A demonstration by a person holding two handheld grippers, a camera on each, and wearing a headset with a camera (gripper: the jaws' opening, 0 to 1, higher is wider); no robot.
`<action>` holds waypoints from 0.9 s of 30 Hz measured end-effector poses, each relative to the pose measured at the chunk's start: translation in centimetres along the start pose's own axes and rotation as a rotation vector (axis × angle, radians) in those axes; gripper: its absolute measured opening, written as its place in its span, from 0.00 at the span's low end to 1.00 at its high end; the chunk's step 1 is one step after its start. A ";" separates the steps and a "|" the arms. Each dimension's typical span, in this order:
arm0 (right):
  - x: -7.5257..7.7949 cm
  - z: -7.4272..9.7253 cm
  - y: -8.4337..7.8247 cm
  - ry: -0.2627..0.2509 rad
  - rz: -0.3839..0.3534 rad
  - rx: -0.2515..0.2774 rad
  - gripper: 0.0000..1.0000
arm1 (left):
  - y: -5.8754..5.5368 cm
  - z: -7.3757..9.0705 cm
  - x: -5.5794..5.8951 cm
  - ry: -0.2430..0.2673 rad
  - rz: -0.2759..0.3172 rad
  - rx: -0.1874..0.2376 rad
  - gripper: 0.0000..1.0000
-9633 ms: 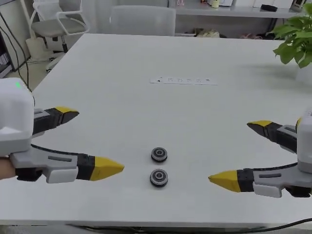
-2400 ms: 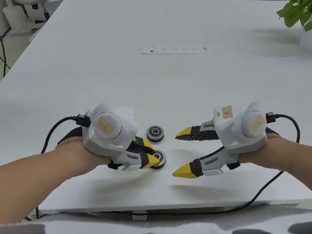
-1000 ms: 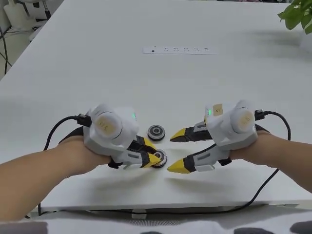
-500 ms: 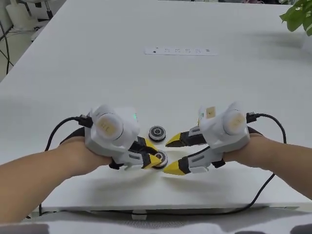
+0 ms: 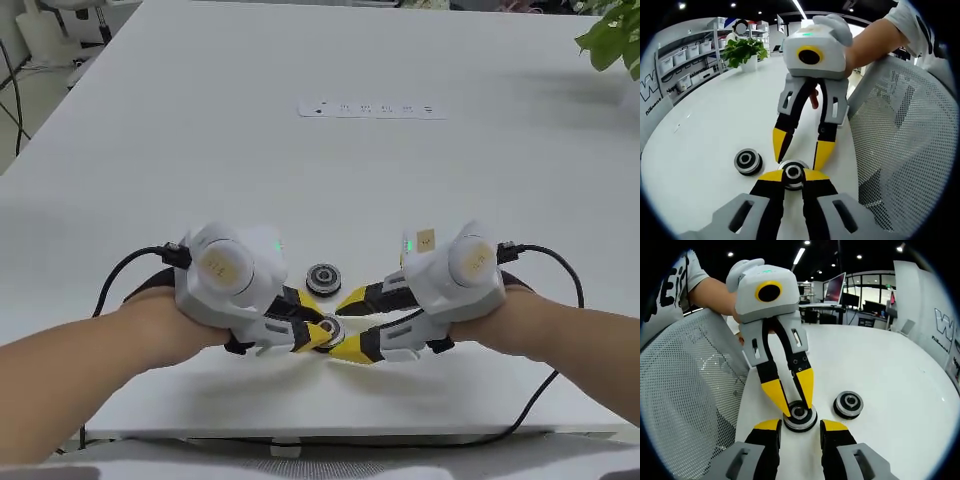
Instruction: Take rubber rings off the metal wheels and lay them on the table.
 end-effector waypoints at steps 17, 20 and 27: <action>-0.1 -0.2 -0.2 -0.003 -0.019 0.008 0.24 | 0.0 0.0 0.0 0.004 0.003 0.002 0.08; -0.2 -0.2 -0.3 -0.005 -0.015 0.002 0.23 | 0.0 0.0 0.0 0.005 0.003 0.002 0.08; -0.1 -0.1 -0.4 -0.007 -0.016 0.004 0.21 | 0.0 0.0 0.1 0.008 0.004 0.001 0.08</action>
Point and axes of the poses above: the centre of the closed fingertips' face, and the gripper's own axes: z roughly backward along the fingers, x roughly to its right, y roughly out of its top, the point moved 3 cm from there along z, roughly backward along the fingers
